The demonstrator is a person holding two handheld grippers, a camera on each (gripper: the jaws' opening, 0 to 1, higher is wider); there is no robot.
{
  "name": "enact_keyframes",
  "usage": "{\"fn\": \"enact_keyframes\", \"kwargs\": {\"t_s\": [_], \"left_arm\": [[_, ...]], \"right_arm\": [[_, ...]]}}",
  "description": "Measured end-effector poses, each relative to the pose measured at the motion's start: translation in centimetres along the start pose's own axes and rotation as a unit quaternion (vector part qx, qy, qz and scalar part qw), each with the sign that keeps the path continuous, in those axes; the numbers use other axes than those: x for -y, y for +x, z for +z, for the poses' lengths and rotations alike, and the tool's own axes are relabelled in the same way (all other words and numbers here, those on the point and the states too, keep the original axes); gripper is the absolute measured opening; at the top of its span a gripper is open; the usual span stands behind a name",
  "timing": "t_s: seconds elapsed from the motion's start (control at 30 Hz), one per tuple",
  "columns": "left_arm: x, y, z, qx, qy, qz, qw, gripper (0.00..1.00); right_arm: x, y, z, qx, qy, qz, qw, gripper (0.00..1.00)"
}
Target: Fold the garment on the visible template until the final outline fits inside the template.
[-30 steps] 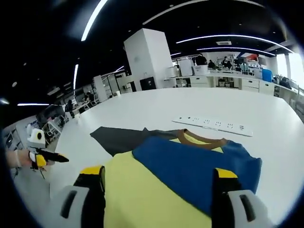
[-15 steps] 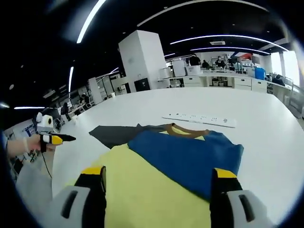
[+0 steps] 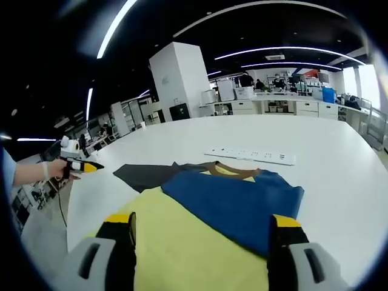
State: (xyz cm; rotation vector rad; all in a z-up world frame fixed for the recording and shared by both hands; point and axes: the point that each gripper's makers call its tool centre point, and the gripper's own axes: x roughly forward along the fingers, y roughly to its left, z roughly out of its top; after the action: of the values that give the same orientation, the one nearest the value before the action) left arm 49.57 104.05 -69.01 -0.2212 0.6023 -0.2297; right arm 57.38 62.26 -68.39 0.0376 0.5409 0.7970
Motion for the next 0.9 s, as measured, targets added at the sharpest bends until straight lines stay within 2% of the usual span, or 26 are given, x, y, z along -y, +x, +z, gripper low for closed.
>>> {"fn": "enact_keyframes", "kwargs": {"t_s": [0.13,0.17,0.2,0.33,0.43,0.6,0.77,0.87,0.9], "left_arm": [[-3.3,0.6,-1.0,-0.024,-0.015,0.035,0.9990,0.60],[-4.5,0.7,-1.4,-0.034,-0.015,0.057,0.9977,0.61],[-5.0,0.8,-1.4,-0.035,-0.018,0.063,0.9972,0.61],[-7.3,1.2,-0.4,-0.005,-0.045,0.093,0.9946,0.52],[-8.1,1.6,-0.3,0.003,-0.057,0.105,0.9928,0.45],[-9.3,2.3,-1.4,-0.011,-0.072,0.128,0.9890,0.37],[-10.1,3.2,-2.3,-0.019,-0.096,0.144,0.9847,0.38],[-10.2,3.8,-2.5,-0.016,-0.110,0.143,0.9836,0.39],[-11.1,4.2,-1.6,0.007,-0.095,0.146,0.9846,0.38]], "right_arm": [[0.1,-0.1,-0.1,0.001,0.005,0.000,1.0000,0.91],[0.1,-0.2,-0.1,0.001,0.006,0.000,1.0000,0.91],[0.2,-0.3,-0.2,0.000,0.006,-0.001,1.0000,0.91],[0.6,-0.6,-0.7,-0.004,0.010,-0.005,0.9999,0.91],[1.1,-0.6,-1.4,-0.011,0.010,-0.010,0.9998,0.91],[1.5,-0.8,-1.7,-0.011,0.016,-0.015,0.9997,0.90],[2.1,-1.0,-1.9,-0.013,0.020,-0.020,0.9995,0.90],[2.4,-1.2,-2.0,-0.011,0.028,-0.022,0.9993,0.90],[2.6,-1.3,-2.1,-0.013,0.029,-0.024,0.9992,0.90]]}}
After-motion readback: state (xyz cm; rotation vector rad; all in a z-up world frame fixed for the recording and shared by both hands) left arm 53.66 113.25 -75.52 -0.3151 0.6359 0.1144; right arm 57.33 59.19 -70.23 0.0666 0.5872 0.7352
